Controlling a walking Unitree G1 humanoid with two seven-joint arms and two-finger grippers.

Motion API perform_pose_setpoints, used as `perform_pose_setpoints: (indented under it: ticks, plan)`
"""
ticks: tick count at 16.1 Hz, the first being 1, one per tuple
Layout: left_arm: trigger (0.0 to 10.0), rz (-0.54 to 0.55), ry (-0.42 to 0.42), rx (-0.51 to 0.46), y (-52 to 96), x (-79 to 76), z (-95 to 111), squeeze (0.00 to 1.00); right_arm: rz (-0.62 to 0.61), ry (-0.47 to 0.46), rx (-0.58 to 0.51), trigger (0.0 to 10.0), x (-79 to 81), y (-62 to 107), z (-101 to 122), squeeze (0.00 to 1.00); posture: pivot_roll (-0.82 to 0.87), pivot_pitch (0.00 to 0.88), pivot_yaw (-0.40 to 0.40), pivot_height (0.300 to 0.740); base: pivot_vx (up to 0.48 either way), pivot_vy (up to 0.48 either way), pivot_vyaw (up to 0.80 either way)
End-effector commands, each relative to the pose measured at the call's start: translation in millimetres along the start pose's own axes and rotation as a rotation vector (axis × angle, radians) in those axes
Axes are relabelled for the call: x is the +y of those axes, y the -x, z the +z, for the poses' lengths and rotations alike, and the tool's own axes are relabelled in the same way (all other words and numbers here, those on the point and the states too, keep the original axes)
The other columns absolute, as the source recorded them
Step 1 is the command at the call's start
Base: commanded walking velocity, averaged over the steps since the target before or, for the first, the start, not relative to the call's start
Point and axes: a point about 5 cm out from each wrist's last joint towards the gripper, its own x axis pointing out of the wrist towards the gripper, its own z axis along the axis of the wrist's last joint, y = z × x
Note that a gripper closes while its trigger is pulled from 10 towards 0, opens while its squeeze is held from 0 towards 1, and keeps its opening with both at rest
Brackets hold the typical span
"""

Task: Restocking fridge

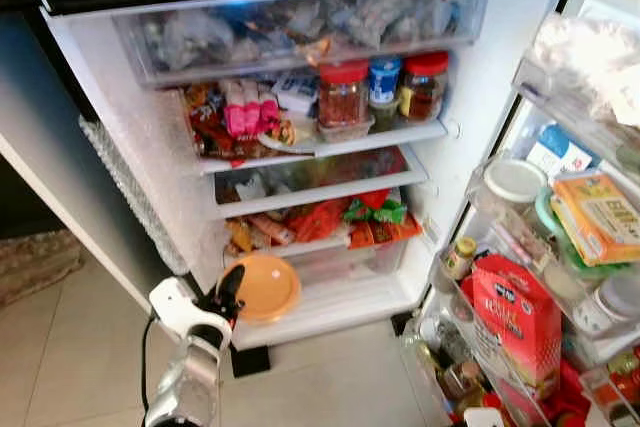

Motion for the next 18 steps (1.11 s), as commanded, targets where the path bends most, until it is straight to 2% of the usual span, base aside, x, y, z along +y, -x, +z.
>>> perform_pose_setpoints:
  ticks: [1,3,7,11,18]
  plan:
    - [10.0,-0.024,-0.004,0.012,2.3,0.6,-1.1,0.0,-0.002,0.017,0.022,10.0,-1.4,1.1,-6.1,0.0,-0.01,0.053,0.004,0.74,0.0,0.0,0.0]
    - [10.0,-0.046,-0.058,0.045,1.3,-2.2,-7.9,0.0,0.0,0.043,0.021,10.0,-0.4,1.0,-5.6,0.0,-0.01,0.053,0.004,0.74,0.0,0.0,0.0]
    - [10.0,-0.07,-0.018,0.048,1.3,-8.3,-1.2,0.0,0.002,0.081,0.021,10.0,2.6,1.0,-6.2,0.0,-0.01,0.054,0.006,0.74,0.0,0.0,0.0]
    - [10.0,-0.088,-0.028,0.057,2.0,-9.7,0.4,0.0,-0.008,0.111,0.021,10.0,4.4,0.8,-6.2,0.0,-0.01,0.057,0.008,0.74,0.0,0.0,0.6]
    - [10.0,-0.106,-0.016,0.062,-0.2,-15.9,3.6,0.0,-0.009,0.147,0.013,10.0,7.2,0.2,-3.4,0.0,-0.01,0.058,0.009,0.74,0.0,0.0,0.0]
